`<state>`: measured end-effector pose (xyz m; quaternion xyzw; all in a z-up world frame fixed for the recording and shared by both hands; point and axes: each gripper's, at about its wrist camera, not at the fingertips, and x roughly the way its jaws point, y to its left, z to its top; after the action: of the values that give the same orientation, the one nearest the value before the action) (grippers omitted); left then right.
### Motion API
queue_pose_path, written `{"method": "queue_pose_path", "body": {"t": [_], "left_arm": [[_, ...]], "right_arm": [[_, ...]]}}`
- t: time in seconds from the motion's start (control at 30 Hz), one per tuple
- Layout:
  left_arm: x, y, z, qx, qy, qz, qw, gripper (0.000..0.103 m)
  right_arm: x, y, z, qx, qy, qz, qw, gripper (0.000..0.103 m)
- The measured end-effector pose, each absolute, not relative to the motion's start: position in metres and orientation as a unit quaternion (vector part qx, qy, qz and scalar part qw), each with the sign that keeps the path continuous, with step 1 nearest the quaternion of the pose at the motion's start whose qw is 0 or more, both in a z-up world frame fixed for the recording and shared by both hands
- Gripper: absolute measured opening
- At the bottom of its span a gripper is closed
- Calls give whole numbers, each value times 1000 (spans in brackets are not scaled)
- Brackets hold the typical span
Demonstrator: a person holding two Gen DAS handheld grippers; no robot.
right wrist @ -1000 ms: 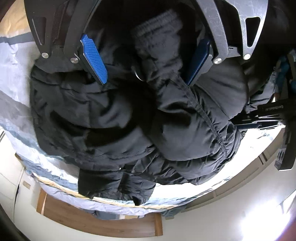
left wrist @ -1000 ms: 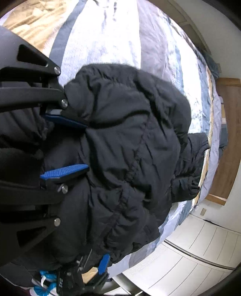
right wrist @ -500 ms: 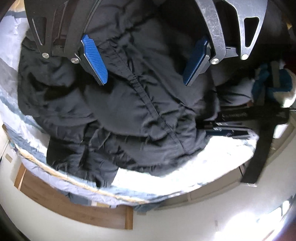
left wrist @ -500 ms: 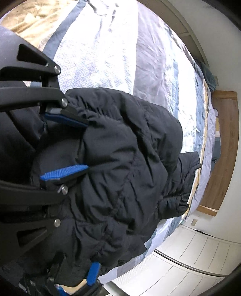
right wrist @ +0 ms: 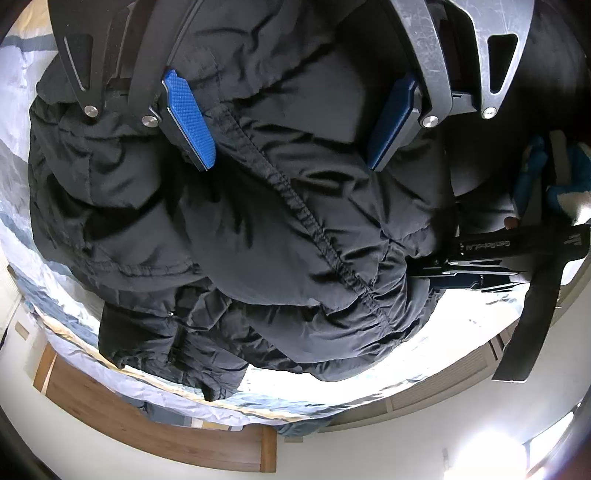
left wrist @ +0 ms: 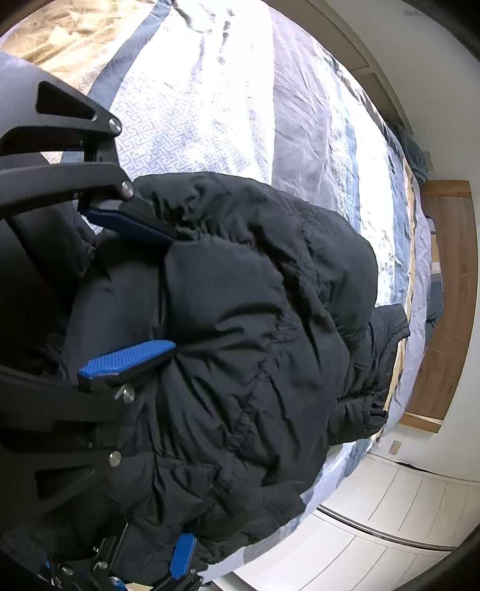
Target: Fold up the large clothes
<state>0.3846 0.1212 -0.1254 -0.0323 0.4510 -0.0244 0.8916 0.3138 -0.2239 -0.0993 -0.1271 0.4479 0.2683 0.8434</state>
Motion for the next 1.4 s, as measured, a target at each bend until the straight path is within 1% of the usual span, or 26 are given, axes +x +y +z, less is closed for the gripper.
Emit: {"method": "queue_pose_path", "body": {"t": [0.43,0.9,1.2,1.4], "left_arm": [[378,114,-120,-22,465,2,885,54],[348,101,-99,0,470,13,882,54],[312,93,-76,-17,484,-8,875,54],[277,89,-54,-25,470,-12,882,54]], "right_arm": [[293,-245,-91,-103,456,254,846,83],[274,-276,-83,-68,462,230,854,83],[244,-314,-56,-38,441,207,872,83],[215,-334,-32,-29,423,195,884,83]]}}
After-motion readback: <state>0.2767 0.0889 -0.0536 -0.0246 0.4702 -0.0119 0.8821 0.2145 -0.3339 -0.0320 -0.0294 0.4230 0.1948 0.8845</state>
